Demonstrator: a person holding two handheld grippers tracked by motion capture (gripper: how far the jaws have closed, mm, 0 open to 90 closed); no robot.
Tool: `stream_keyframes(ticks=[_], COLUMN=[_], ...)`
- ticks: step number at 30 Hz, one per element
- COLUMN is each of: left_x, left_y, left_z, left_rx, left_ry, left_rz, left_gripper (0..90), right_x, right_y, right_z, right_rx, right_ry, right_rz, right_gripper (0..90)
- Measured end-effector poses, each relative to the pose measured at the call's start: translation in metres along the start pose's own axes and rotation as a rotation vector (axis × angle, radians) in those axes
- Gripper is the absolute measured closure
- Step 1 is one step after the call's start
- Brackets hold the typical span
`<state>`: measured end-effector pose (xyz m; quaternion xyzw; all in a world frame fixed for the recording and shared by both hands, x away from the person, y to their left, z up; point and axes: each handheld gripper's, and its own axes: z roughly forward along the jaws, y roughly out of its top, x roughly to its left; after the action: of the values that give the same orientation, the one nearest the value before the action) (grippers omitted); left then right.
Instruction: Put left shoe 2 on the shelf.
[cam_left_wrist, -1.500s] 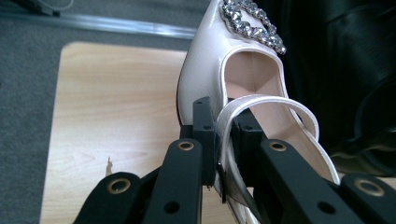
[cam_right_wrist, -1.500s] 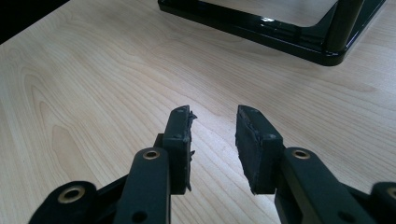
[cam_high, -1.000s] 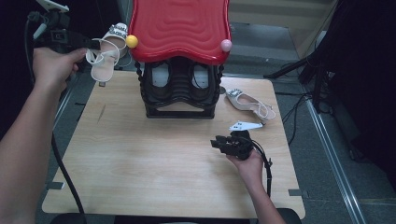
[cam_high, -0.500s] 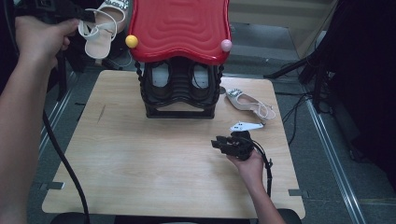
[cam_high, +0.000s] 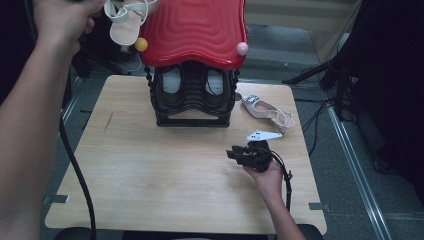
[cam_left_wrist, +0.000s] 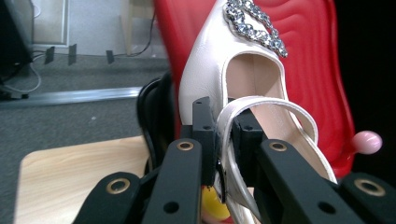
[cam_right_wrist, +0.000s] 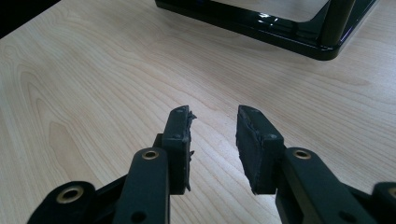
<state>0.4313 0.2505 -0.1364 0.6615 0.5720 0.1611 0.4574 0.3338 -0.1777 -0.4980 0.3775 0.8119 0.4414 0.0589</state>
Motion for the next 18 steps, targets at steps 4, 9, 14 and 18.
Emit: stream_keyframes(ticks=[4,9,14,18], left_x=[-0.011,-0.022,-0.031,-0.032], left_y=[0.003,0.004,0.003,0.001], left_z=[0.018,0.037,0.052,0.059], left_rx=[0.010,0.015,0.020,0.014], left_ry=[-0.015,-0.026,-0.020,-0.010], left_rz=[-0.001,0.004,0.018,0.023], left_gripper=[83.6,83.6,83.6,83.5], right_x=[0.000,0.002,0.004,0.004], right_y=[0.000,-0.001,-0.003,-0.004], right_z=[-0.001,-0.002,-0.002,-0.003], right_rx=[0.000,0.005,0.011,0.013], right_ry=[-0.001,-0.002,-0.002,-0.007], right_rz=[-0.006,-0.007,-0.020,-0.019], right_gripper=[66.3,66.3,66.3,66.3])
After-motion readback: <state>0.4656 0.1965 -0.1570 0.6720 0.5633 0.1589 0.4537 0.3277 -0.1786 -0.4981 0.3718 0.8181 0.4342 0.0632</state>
